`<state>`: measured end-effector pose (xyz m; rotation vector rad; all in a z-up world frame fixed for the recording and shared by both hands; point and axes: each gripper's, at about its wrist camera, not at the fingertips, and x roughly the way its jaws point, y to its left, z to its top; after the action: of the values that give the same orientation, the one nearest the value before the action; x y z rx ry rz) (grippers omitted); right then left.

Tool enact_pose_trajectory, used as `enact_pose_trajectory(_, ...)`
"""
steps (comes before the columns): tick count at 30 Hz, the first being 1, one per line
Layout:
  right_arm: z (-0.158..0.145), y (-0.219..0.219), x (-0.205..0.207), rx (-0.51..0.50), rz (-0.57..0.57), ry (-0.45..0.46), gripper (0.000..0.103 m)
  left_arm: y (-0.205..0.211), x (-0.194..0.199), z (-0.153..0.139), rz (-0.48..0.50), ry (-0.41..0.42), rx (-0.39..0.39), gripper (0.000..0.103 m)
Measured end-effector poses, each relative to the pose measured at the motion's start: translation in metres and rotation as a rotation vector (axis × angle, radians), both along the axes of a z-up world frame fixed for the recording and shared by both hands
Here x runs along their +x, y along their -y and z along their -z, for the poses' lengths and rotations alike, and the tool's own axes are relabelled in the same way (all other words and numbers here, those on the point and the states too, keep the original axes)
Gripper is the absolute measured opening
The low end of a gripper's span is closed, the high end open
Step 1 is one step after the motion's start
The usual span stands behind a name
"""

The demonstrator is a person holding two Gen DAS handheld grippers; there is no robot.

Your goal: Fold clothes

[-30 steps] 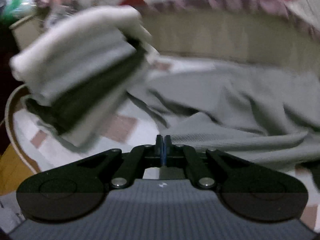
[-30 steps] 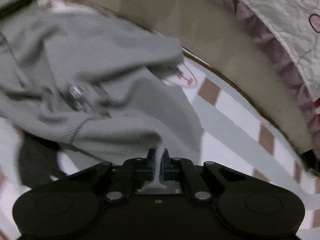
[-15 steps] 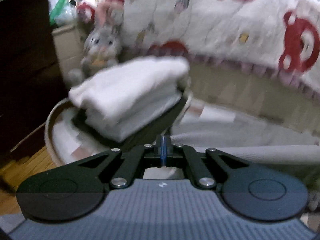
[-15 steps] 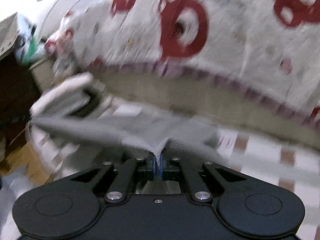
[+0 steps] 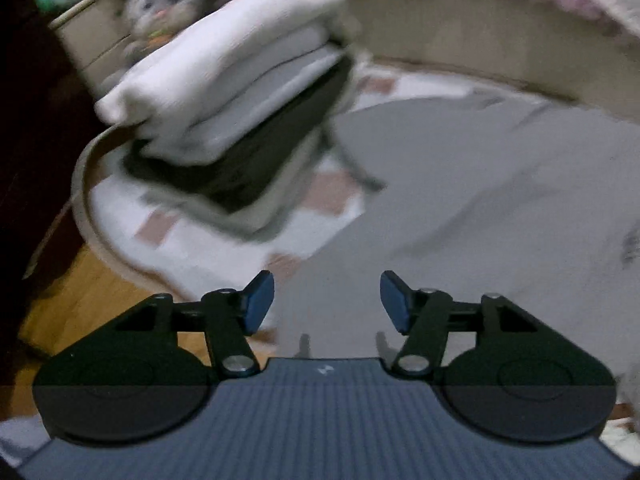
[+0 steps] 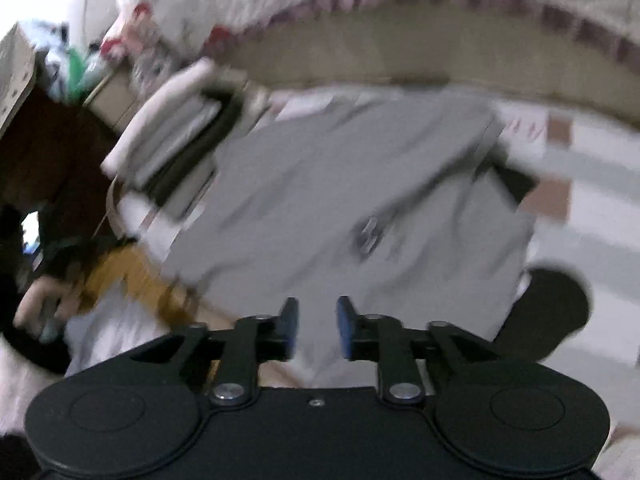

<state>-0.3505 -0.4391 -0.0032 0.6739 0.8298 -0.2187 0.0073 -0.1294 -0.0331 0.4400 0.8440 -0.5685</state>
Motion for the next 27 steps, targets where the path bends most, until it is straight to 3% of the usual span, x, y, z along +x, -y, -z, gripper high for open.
enact_pose_trajectory(1, 0.002, 0.012, 0.004, -0.012, 0.038, -0.005, 0.042, 0.009, -0.005, -0.001, 0.024, -0.005, -0.030, 0.061)
enact_pose_trajectory(4, 0.014, 0.051, 0.020, -0.031, 0.144, -0.028, 0.042, 0.041, -0.014, 0.000, 0.086, 0.009, -0.107, 0.073)
enact_pose_trajectory(6, 0.027, 0.072, 0.032, 0.001, 0.203, -0.042, 0.042, 0.064, -0.018, 0.005, 0.087, 0.049, -0.138, 0.094)
enact_pose_trajectory(8, 0.041, 0.092, 0.047, 0.023, 0.245, -0.043, 0.042, 0.086, -0.018, 0.012, 0.074, 0.104, -0.158, 0.098)
enact_pose_trajectory(12, 0.061, 0.124, 0.069, -0.016, 0.343, -0.007, 0.047, 0.125, 0.005, 0.037, 0.077, 0.098, -0.120, 0.096)
enact_pose_trajectory(14, 0.071, 0.138, 0.077, -0.076, 0.368, -0.006, 0.070, 0.127, 0.020, 0.048, 0.031, 0.088, -0.182, 0.084)
enact_pose_trajectory(15, 0.079, 0.142, 0.078, -0.119, 0.369, -0.028, 0.072, 0.129, 0.029, 0.055, 0.011, 0.072, -0.190, 0.073)
enact_pose_trajectory(17, 0.095, 0.150, 0.078, -0.165, 0.368, -0.061, 0.072, 0.134, 0.048, 0.071, -0.027, 0.038, -0.178, 0.062)
enact_pose_trajectory(21, 0.116, 0.173, 0.074, -0.120, 0.386, -0.035, 0.072, 0.141, 0.083, 0.094, -0.060, -0.019, -0.153, 0.061)
enact_pose_trajectory(27, 0.122, 0.193, 0.100, -0.065, 0.358, 0.094, 0.072, 0.143, 0.123, 0.107, -0.104, 0.116, -0.092, 0.061)
